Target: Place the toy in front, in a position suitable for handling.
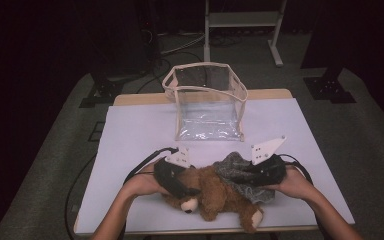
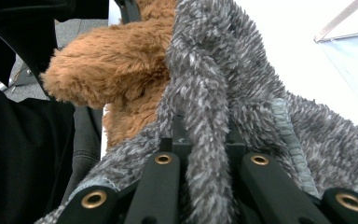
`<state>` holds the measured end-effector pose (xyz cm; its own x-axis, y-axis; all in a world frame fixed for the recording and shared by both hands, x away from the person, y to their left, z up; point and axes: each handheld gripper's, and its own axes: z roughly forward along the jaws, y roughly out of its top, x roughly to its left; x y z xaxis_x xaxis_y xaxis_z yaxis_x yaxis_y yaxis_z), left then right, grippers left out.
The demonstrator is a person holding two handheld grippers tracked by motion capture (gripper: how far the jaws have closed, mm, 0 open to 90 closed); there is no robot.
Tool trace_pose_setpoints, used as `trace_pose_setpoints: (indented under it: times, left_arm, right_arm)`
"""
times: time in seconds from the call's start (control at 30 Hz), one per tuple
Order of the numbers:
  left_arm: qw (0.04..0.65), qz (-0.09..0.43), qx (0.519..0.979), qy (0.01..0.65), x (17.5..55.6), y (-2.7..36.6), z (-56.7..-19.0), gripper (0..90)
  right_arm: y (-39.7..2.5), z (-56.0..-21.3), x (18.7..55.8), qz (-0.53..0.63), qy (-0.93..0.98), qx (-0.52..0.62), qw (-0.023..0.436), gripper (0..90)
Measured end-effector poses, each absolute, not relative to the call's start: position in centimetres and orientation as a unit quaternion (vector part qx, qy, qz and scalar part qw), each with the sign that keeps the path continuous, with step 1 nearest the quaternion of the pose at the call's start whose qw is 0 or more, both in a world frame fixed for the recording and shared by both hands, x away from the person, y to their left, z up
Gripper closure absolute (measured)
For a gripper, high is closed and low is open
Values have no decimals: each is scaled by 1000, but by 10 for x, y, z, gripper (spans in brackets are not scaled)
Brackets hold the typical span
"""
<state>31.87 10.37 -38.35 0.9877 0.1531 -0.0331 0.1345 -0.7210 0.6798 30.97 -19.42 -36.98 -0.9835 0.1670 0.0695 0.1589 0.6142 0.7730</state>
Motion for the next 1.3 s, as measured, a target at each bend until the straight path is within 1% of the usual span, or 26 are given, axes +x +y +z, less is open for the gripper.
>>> trace_pose_setpoints:
  times: [0.03, 0.07, 0.1, 0.17, 0.23, 0.27, 0.4, 0.47, 0.57, 0.67, 0.73, 0.8, 0.83, 0.93, 0.97, 1.03, 1.1, 1.2, 1.3]
  left_arm:
    - [364, 22, 928, 75, 318, 103, -382, 329]
    - [363, 32, 928, 71, 318, 104, -379, 422]
    - [362, 41, 929, 65, 318, 104, -378, 487]
    - [365, 58, 927, 66, 320, 103, -374, 550]
    - [369, 87, 923, 65, 323, 102, -369, 590]
    - [373, 93, 921, 65, 325, 101, -366, 605]
    - [384, 123, 913, 67, 333, 100, -358, 624]
    - [383, 131, 912, 66, 338, 99, -354, 626]
    - [379, 160, 910, 53, 343, 98, -347, 630]
    - [384, 175, 905, 55, 348, 98, -343, 627]
    - [391, 163, 903, 62, 351, 100, -347, 614]
    - [400, 145, 902, 74, 350, 104, -354, 570]
    - [404, 132, 902, 80, 349, 107, -356, 524]
    - [418, 104, 898, 89, 342, 117, -358, 424]
    - [421, 101, 897, 93, 340, 120, -356, 388]
    - [426, 92, 894, 100, 336, 126, -353, 353]
    - [426, 87, 894, 107, 333, 130, -355, 359]
    - [411, 85, 902, 102, 327, 131, -366, 424]
    - [425, 87, 895, 101, 318, 133, -374, 442]
  right_arm:
    - [-194, -370, 310, 430, 898, 91, 5, 809]
    - [-195, -370, 310, 431, 898, 93, 7, 809]
    - [-196, -369, 312, 432, 897, 96, 11, 809]
    - [-199, -367, 317, 437, 894, 103, 10, 809]
    - [-200, -365, 324, 437, 893, 108, 10, 809]
    - [-201, -363, 329, 438, 892, 112, 8, 809]
    - [-201, -356, 344, 441, 889, 120, 8, 809]
    - [-200, -353, 350, 443, 888, 125, 6, 809]
    - [-198, -349, 358, 444, 887, 126, 4, 809]
    - [-194, -344, 367, 446, 886, 128, 10, 809]
    - [-193, -345, 367, 444, 887, 129, 10, 809]
    - [-191, -350, 365, 433, 892, 125, 12, 809]
    - [-190, -354, 362, 426, 896, 121, 13, 811]
    - [-188, -365, 350, 428, 897, 115, 6, 813]
    - [-188, -368, 346, 430, 896, 111, 6, 813]
    - [-188, -371, 336, 431, 896, 105, 11, 814]
    - [-187, -373, 328, 431, 896, 102, 12, 814]
    - [-185, -376, 318, 421, 902, 90, 9, 813]
    - [-183, -364, 315, 421, 904, 77, 19, 812]
